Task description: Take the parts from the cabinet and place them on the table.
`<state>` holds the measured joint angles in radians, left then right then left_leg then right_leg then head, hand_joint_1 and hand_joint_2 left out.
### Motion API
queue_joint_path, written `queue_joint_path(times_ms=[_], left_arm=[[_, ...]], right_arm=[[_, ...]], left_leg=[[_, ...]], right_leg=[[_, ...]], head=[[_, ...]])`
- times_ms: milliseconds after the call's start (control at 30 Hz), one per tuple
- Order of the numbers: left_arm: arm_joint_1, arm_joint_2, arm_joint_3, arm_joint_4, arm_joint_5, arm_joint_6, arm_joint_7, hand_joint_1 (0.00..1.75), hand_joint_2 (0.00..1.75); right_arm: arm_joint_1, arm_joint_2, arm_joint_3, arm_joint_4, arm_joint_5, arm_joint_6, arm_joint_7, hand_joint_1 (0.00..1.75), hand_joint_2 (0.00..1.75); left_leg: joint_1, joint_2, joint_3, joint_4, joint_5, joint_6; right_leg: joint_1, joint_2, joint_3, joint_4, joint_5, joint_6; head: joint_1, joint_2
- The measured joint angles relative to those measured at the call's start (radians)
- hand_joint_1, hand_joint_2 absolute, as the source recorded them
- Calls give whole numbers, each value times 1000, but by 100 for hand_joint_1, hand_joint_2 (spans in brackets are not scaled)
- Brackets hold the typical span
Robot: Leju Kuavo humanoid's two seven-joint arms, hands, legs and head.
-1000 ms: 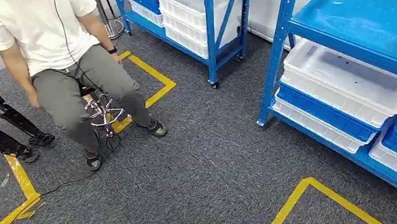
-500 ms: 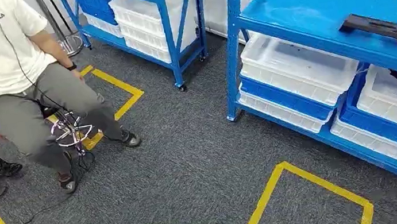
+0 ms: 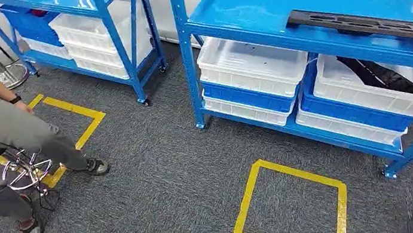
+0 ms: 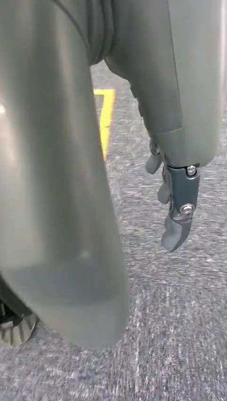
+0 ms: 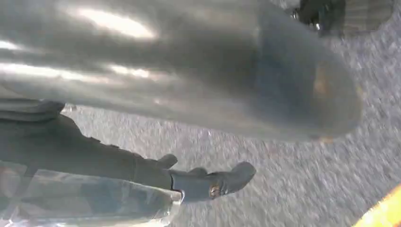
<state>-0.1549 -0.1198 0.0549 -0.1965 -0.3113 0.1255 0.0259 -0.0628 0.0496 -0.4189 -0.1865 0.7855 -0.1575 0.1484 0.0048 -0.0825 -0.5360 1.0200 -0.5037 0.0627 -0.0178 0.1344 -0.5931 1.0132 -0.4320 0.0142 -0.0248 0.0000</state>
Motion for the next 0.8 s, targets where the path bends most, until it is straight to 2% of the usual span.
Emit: queue_joint_path(times_ms=[33,67,100,133,167,200,233,267,300,333,367,400,433,467,533,567,600,633,667,700,733,767,800], left_arm=[[-2,-1,0,0,0,0,0,0,0],[-3,-3,0,0,-1,0,-1,0,0],[-5,-5,0,0,-1,-1,-1,0,0],[-4,-5,0,0,-1,-1,-2,0,0],[-3,-5,0,0,-1,-1,-3,0,0],[-1,-6,0,0,-1,-3,-3,0,0],[1,-6,0,0,-1,-3,-3,0,0],[1,-6,0,0,-1,-3,-2,0,0],[1,-6,0,0,-1,-4,-2,0,0],[0,-7,0,0,-1,-4,-2,0,0],[0,-8,0,0,-1,-5,-2,0,0],[0,-8,0,0,-1,-6,-2,0,0],[-1,-7,0,0,-1,-5,-1,0,0],[-1,-7,0,0,-1,-5,0,0,0],[-5,-8,0,0,-1,-3,2,0,0],[-7,-8,0,0,-1,-2,3,0,0],[-9,-9,0,-1,-1,-2,3,0,0],[-10,-9,0,-1,-1,-2,2,0,0],[-10,-9,0,0,-1,-3,2,0,0],[-7,-9,0,0,-1,-6,2,0,0],[-4,-9,0,0,-2,-9,3,0,0],[-2,-9,0,0,-2,-10,2,0,0],[-2,-9,0,0,-2,-10,2,0,0]], right_arm=[[3,0,0,0,0,0,0,0,0],[6,-2,0,0,1,0,0,0,0],[5,-4,0,0,2,0,0,0,0],[4,-4,0,0,3,0,0,0,0],[0,-4,0,0,4,0,0,0,0],[-1,-5,0,0,6,0,0,0,0],[-2,-5,0,0,6,0,0,0,0],[0,-6,0,0,8,0,0,0,0],[2,-7,0,0,8,0,1,0,0],[4,-9,0,0,8,0,1,0,0],[3,-11,0,0,9,0,1,0,0],[1,-12,0,0,9,0,1,0,0],[-4,-9,0,0,11,0,1,0,0],[-5,-10,0,0,11,0,1,0,0],[-3,-10,0,0,11,0,1,0,0],[-1,-10,-1,0,11,0,2,0,0],[0,-10,-1,0,10,0,3,0,0],[0,-11,-1,0,10,0,4,0,0],[-2,-12,-1,0,10,1,4,0,0],[-5,-12,-1,0,11,2,4,0,0],[-5,-11,-1,0,11,2,4,0,0],[-5,-11,-1,0,13,0,4,0,0],[-5,-11,-1,0,13,0,4,0,0]], left_leg=[[-4,11,2,-2,3,3],[-1,26,8,-21,15,6],[10,44,11,-40,31,-2],[8,53,11,-46,34,4],[7,74,9,-46,35,5],[5,93,7,-46,35,5],[4,111,5,-45,35,4],[4,127,3,-45,35,3],[4,141,3,-44,35,2],[5,155,4,-43,34,-2],[7,168,6,-42,31,-6],[5,180,9,-37,27,-14],[-4,191,7,-32,20,-24],[-6,204,13,-29,16,-32],[-3,221,19,-32,19,-38],[1,233,22,-32,16,-45],[10,208,19,-23,5,-57],[14,137,4,14,-32,-62],[14,101,-27,88,-80,-63],[15,88,-65,174,-123,-65],[15,84,-105,255,-155,-64],[15,84,-122,290,-162,-63],[15,84,-122,290,-162,-63]], right_leg=[[-3,12,-2,-4,6,8],[9,24,-18,-12,12,19],[9,-18,-17,9,4,14],[15,-74,-45,49,-27,7],[14,-103,-80,121,-66,1],[10,-115,-118,204,-104,0],[7,-120,-149,275,-130,3],[4,-122,-158,309,-135,13],[-1,-125,-141,286,-124,24],[-6,-133,-95,216,-98,39],[-12,-149,-37,120,-68,52],[-17,-195,28,14,-42,62],[-10,-231,38,-6,-41,52],[-11,-211,38,-10,-32,39],[-7,-191,33,-7,-33,32],[-9,-177,26,-10,-30,20],[-23,-165,35,-13,-26,13],[-22,-156,32,-13,-21,4],[-20,-146,28,-13,-19,-1],[-18,-133,24,-12,-16,-6],[-15,-117,20,-12,-15,-7],[-13,-113,19,-12,-13,-9],[-13,-113,19,-12,-13,-9]], head=[[-1,0],[-2,0],[3,0],[5,0],[11,0],[13,0],[12,0],[15,0],[13,0],[14,0],[15,0],[15,0],[18,0],[17,0],[10,0],[11,0],[10,0],[5,0],[2,0],[2,0],[2,0],[1,0],[1,0]])
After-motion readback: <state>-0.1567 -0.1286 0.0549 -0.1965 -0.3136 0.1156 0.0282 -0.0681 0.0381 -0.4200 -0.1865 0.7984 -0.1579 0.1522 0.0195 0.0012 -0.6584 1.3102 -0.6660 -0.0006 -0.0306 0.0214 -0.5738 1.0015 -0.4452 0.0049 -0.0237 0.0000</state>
